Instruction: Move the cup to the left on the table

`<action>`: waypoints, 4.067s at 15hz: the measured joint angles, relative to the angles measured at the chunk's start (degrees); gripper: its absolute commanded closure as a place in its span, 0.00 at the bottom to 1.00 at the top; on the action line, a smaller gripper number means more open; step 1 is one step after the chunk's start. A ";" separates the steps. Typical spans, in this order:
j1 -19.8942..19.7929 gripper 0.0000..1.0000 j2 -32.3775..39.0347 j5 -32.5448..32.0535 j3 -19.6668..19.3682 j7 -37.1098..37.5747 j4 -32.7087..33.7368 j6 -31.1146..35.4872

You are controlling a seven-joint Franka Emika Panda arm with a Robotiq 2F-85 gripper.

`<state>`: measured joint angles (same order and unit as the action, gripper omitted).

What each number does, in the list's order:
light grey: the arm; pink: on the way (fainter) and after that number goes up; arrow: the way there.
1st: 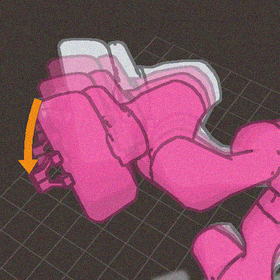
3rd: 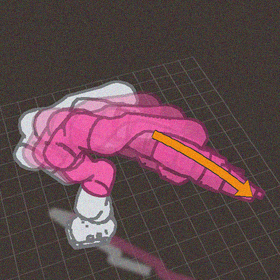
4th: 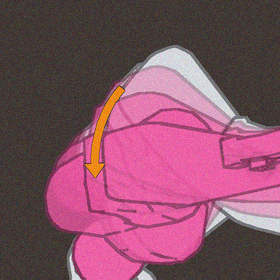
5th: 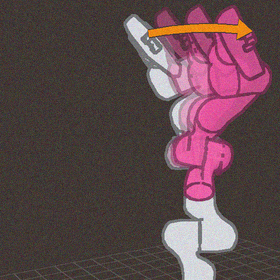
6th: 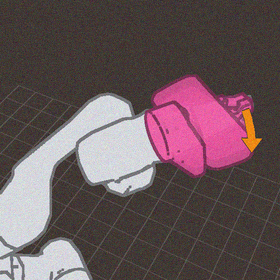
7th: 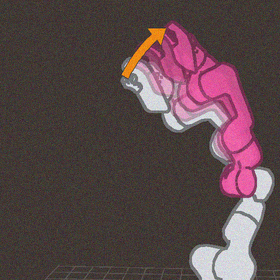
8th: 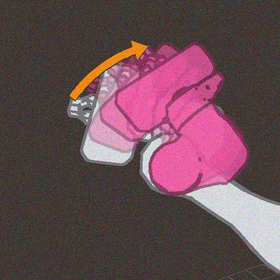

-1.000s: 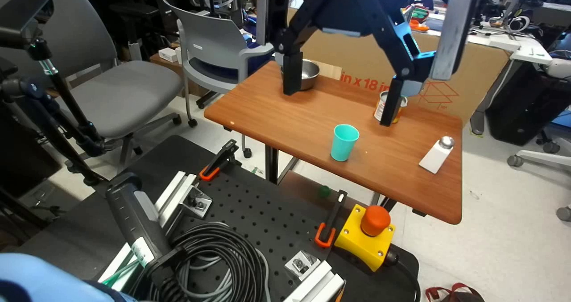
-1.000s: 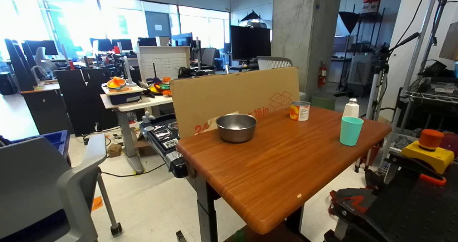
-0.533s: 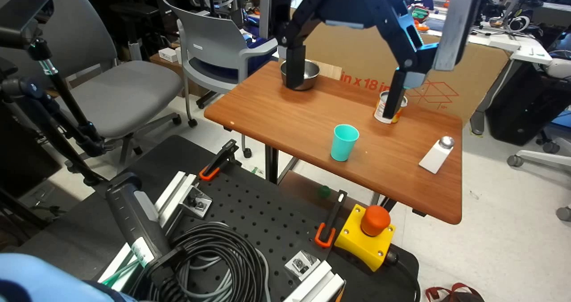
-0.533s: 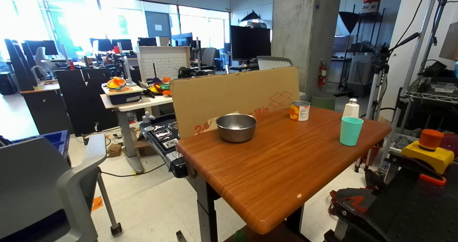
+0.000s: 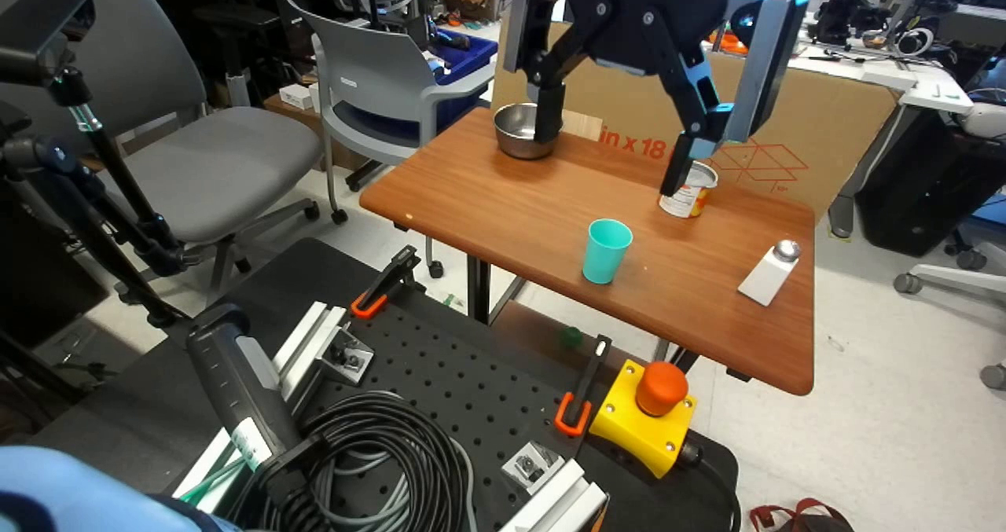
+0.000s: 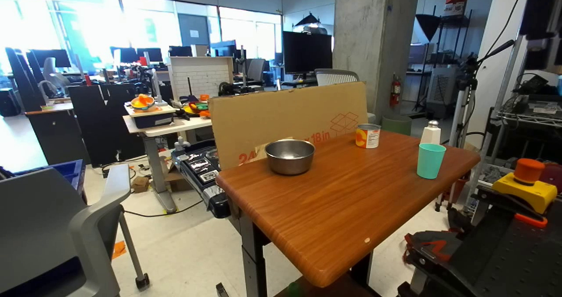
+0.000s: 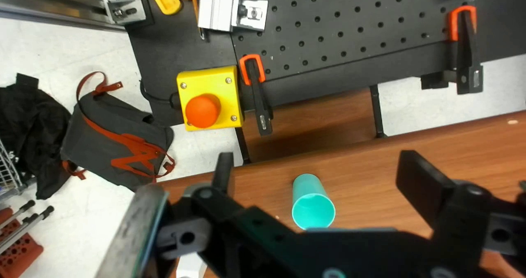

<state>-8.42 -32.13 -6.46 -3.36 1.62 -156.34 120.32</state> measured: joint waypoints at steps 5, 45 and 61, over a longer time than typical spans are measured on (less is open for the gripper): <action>0.05 0.00 10.27 1.12 0.50 3.63 1.81 12.06; 10.50 1.00 49.18 -0.97 -1.03 21.84 26.18 15.17; 18.12 0.99 39.49 -0.74 7.98 24.94 23.44 16.49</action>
<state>9.69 7.36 -7.20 4.61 26.56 -132.90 136.81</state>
